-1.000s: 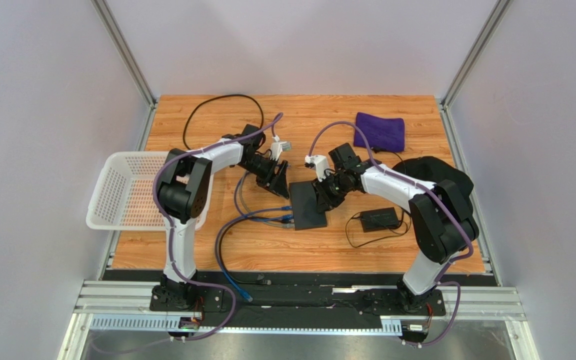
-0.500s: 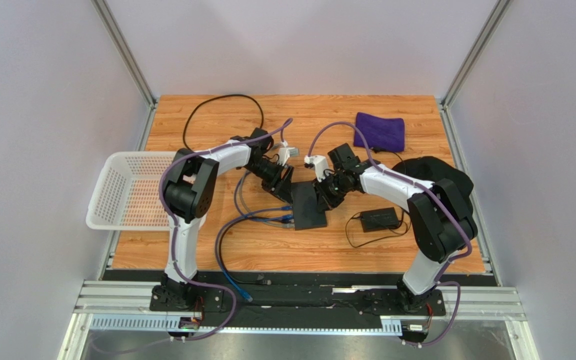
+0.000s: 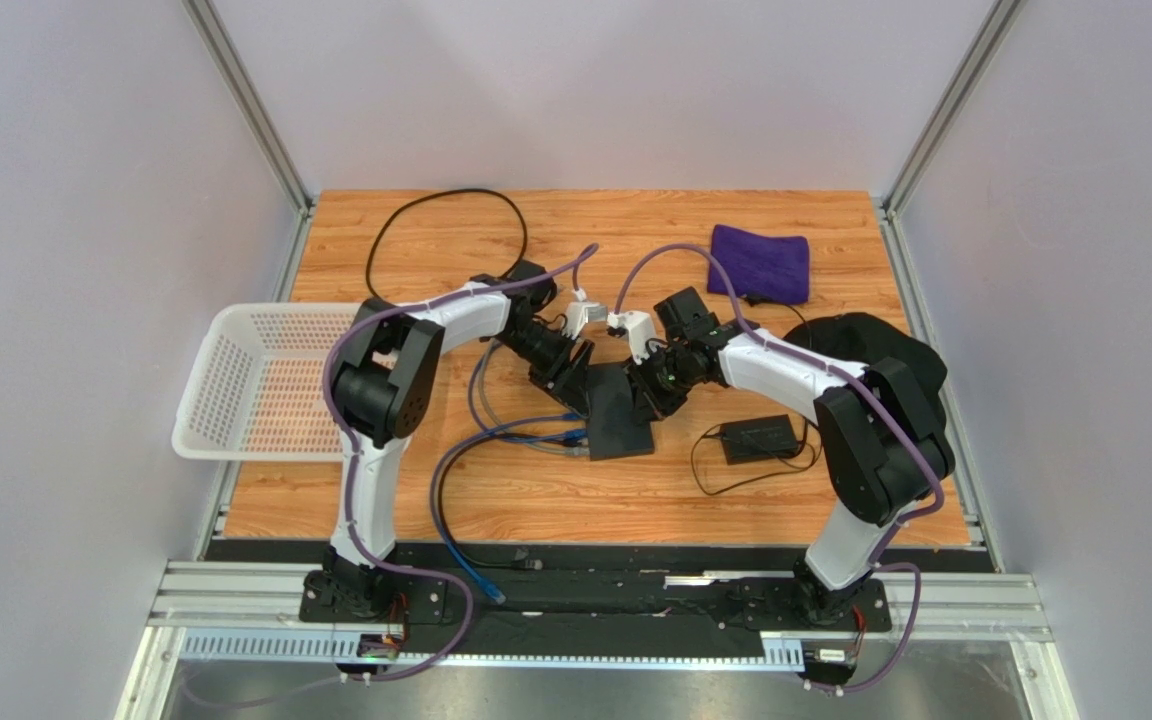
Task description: Pull the plug from the switch port
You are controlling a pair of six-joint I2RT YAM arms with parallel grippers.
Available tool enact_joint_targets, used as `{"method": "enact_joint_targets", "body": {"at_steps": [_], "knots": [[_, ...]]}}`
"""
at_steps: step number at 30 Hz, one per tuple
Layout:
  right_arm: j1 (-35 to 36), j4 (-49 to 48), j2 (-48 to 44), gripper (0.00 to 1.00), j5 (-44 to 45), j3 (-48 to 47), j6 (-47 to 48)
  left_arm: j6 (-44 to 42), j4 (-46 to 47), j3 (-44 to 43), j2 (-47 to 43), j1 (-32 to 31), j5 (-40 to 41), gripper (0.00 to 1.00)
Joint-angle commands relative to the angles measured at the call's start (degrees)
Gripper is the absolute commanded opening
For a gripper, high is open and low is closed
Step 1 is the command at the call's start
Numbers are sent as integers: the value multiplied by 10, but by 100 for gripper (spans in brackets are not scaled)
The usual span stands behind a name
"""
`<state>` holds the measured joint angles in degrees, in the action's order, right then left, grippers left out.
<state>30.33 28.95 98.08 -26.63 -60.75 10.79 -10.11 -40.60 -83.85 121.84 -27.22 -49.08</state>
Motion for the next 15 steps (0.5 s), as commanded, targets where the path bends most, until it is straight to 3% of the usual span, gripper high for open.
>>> {"method": "enact_joint_targets", "body": {"at_steps": [1, 15], "knots": [[3, -16, 0, 0, 15, 6, 3, -37, -14, -10, 21, -5, 19, 59], [3, -16, -1, 0, 20, 7, 2, -58, -36, -19, 42, -5, -26, 55]]}}
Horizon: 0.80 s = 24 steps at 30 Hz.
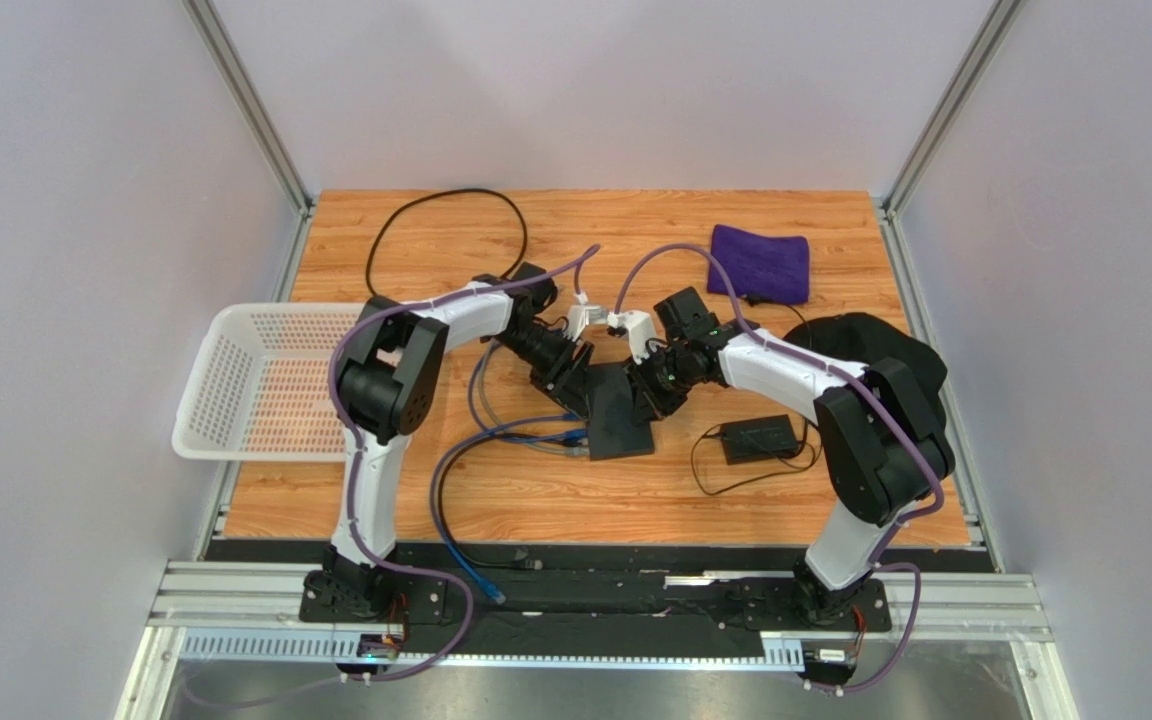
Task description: Pull the plug from the switch port
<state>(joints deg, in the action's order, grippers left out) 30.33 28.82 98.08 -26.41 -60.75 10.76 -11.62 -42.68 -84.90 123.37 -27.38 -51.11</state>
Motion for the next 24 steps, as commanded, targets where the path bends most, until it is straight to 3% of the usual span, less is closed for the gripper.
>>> {"method": "enact_joint_targets", "body": {"at_steps": [1, 11, 19, 24], "knots": [[4, -15, -1, 0, 18, 7, 2, -46, -20, -12, 28, -3, -11, 53], [4, -15, 3, 0, 20, 5, 0, -73, -49, -35, 47, -3, -39, 50], [4, -17, 2, 0, 22, 6, 0, -57, -46, -49, 40, -3, 12, 50], [3, -17, 2, 0, 21, 5, 0, -65, -56, -47, 36, -3, 1, 56]]}}
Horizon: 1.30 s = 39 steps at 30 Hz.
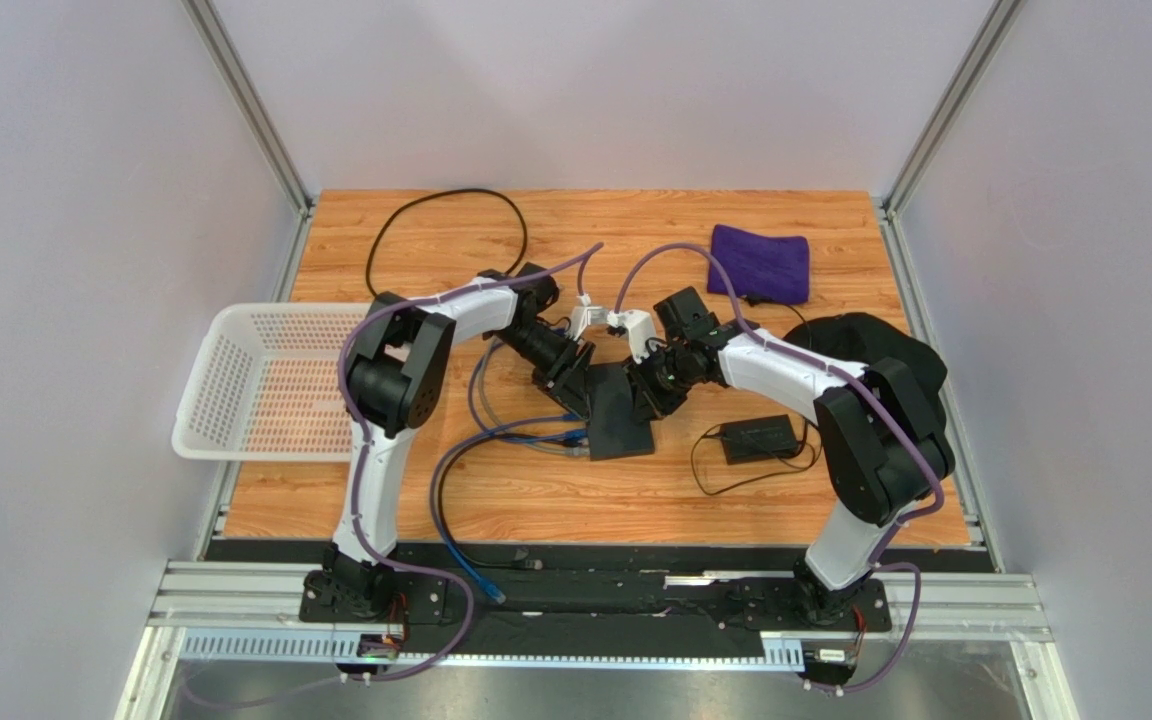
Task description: Pull the plug from the switch port
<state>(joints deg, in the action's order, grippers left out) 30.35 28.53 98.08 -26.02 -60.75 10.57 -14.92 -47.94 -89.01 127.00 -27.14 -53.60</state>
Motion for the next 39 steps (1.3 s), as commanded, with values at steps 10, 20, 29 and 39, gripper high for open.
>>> {"method": "enact_joint_targets", "body": {"at_steps": [10, 20, 29, 39], "knots": [[5, -16, -6, 0, 23, 11, 2, -79, -65, -54, 18, -6, 29, 59], [9, -16, -3, 0, 23, 9, 4, -47, -52, -48, 12, -8, 98, 53], [12, -19, -9, 0, 29, 13, 4, -61, -58, -41, 18, -9, 77, 43], [12, -18, -8, 0, 31, 13, 4, 23, 27, 23, -3, -17, 96, 0]]}}
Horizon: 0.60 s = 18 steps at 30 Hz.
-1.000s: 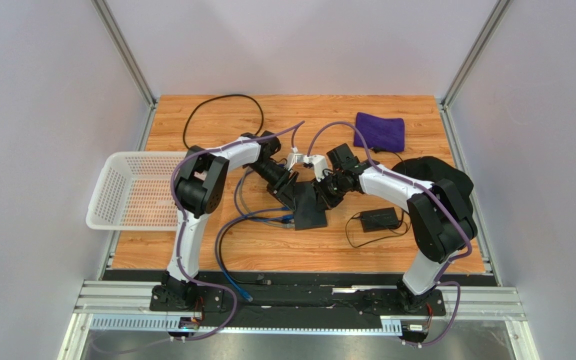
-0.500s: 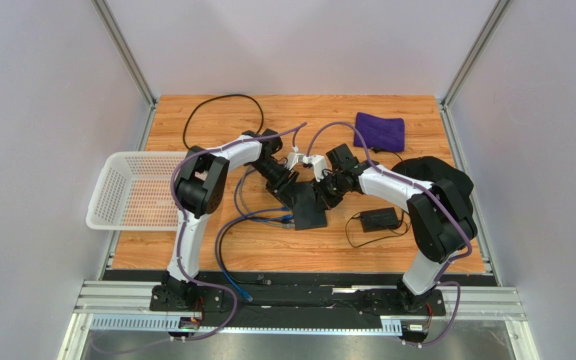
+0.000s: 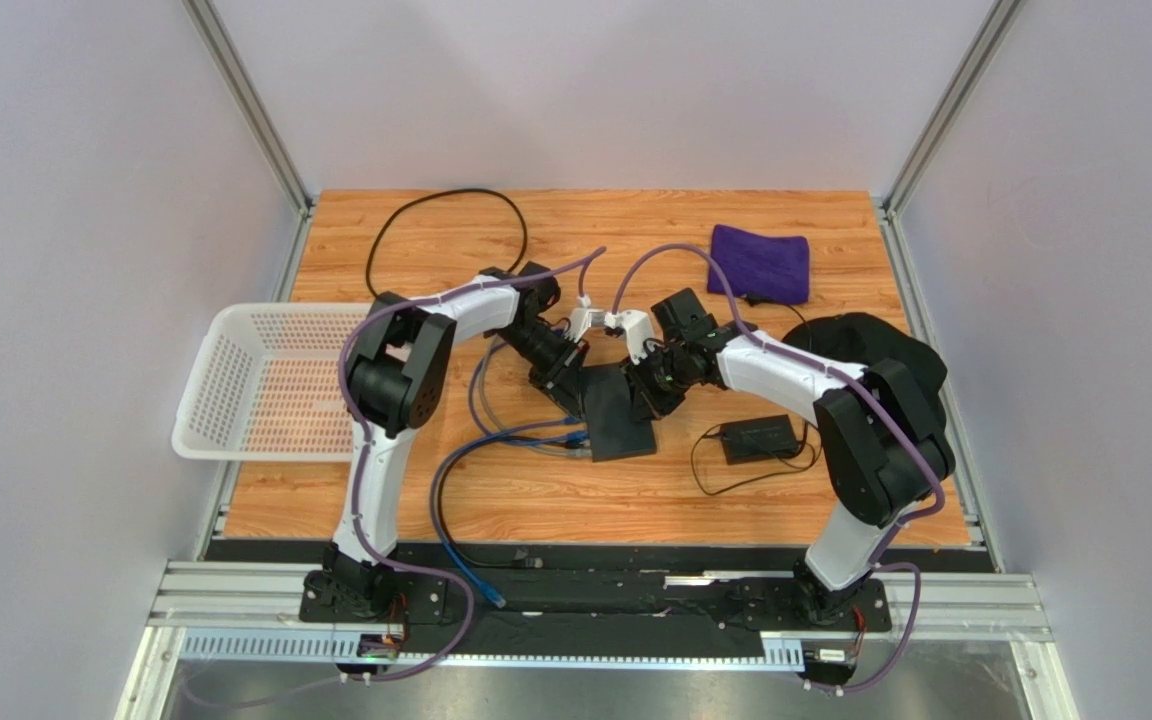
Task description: Pull the plug from the switch port
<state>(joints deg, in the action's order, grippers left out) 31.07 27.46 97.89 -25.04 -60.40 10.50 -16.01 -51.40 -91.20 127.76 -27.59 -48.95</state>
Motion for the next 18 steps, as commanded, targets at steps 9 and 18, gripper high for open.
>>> {"method": "enact_joint_targets", "body": {"at_steps": [9, 18], "knots": [[5, -9, -10, 0, 26, 16, 7, 29, 25, -2, 6, -12, 39, 0], [5, -8, -8, 0, 24, 13, 7, 21, 28, 26, -3, -17, 33, 0]]}}
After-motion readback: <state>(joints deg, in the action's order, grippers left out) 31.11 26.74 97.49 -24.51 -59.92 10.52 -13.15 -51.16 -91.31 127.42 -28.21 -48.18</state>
